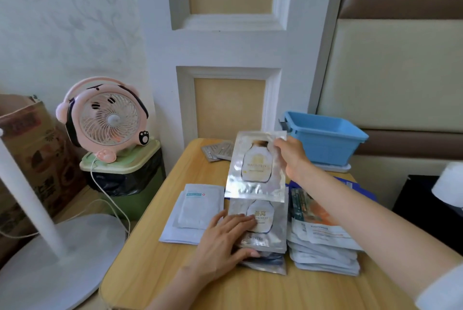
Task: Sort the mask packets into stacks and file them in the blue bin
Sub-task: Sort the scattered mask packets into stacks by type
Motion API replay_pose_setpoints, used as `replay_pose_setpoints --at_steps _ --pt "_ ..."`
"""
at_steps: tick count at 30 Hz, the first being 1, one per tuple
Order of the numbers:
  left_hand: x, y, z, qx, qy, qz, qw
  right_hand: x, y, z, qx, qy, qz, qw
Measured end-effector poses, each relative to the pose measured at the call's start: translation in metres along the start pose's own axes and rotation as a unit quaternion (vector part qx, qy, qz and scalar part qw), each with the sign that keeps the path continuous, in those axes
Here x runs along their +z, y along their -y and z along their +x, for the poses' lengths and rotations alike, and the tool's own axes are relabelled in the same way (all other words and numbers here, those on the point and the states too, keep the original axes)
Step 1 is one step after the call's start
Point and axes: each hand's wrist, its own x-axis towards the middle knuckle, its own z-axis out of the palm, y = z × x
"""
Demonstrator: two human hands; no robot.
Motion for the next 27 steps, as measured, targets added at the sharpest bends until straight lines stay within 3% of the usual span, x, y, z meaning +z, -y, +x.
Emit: replay_pose_setpoints --at_steps 3,8,10,12,16,23,25,27 --pt "0.001 -0.004 -0.003 0.018 -0.058 0.028 0.998 -0.004 -0.021 -0.004 0.018 0.041 -0.12 0.992" --pt "-0.002 -0.011 -0.011 0.028 -0.257 -0.006 0.966 -0.013 -0.064 -0.013 0.048 0.077 -0.356 0.93" --pt "-0.001 -0.012 -0.013 0.026 -0.27 -0.02 0.962 -0.014 -0.066 -0.013 0.053 0.092 -0.384 0.917" --pt "-0.001 -0.011 -0.011 0.018 -0.189 -0.029 0.981 -0.014 -0.062 -0.013 0.044 0.12 -0.42 0.898" --pt "-0.001 -0.008 -0.004 -0.006 0.056 -0.001 0.998 -0.013 -0.047 -0.01 0.004 0.172 -0.537 0.826" --pt "-0.044 -0.001 0.035 -0.099 0.191 -0.126 0.968 -0.002 -0.024 0.009 0.028 0.269 -0.682 0.68" --pt "-0.053 0.012 0.06 -0.121 0.225 -0.149 0.955 0.012 -0.023 0.017 0.026 0.283 -0.749 0.598" --pt "-0.048 0.028 0.077 -0.086 0.195 -0.101 0.972 0.03 -0.016 0.024 0.001 0.276 -0.81 0.517"
